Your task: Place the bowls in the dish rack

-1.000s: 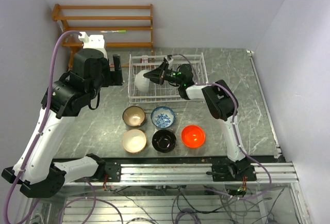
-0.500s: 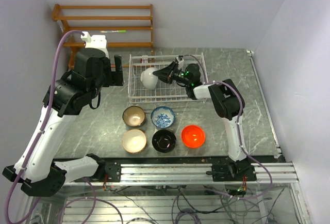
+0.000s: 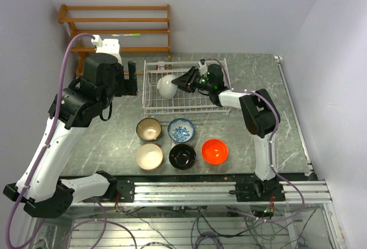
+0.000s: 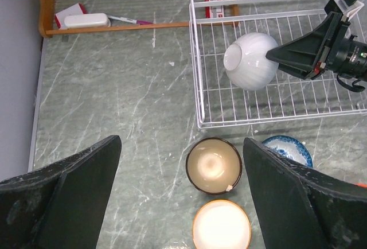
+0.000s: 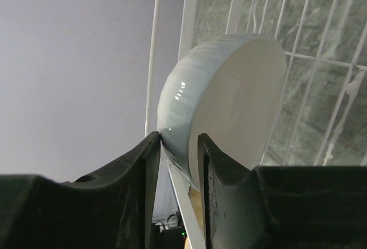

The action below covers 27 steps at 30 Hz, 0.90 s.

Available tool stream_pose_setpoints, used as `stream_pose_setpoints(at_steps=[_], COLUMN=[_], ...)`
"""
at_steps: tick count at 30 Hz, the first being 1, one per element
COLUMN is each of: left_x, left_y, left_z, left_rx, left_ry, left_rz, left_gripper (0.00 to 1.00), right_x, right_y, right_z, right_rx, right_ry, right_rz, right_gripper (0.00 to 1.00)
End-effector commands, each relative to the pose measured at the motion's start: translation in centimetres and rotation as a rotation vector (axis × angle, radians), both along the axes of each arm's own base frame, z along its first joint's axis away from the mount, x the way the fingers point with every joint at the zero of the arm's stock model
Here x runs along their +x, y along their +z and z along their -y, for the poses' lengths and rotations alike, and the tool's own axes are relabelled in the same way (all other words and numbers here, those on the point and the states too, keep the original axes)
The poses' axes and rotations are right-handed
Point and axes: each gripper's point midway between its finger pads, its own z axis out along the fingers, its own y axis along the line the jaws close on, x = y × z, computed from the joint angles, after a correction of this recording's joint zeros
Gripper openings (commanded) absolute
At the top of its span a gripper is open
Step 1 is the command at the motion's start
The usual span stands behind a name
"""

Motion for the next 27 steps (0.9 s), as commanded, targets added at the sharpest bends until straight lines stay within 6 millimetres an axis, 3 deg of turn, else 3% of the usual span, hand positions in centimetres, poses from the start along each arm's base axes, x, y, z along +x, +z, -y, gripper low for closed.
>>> stream_pose_setpoints(at_steps=[1, 11, 27], left_x=[-0.1, 0.0, -0.1], left_y=[0.7, 0.8, 0.9], left_z=[0.5, 0.8, 1.1], left_rx=[-0.017, -0.034, -0.066], left_ry=[-0.028, -0.039, -0.039], left_rz=[0.02, 0.029, 0.038], left_gripper=[0.99, 0.99, 0.99], right_x=[1.1, 1.9, 1.8], right_y=[0.0, 1.4, 0.3], right_z=[1.5, 3.5, 4.7], right_rx=[-0.106, -0.248, -0.393], right_ry=[-0.067, -0.142, -0.14], right_rz=[0.01, 0.038, 0.02], right_gripper=[0.32, 0.41, 0.42])
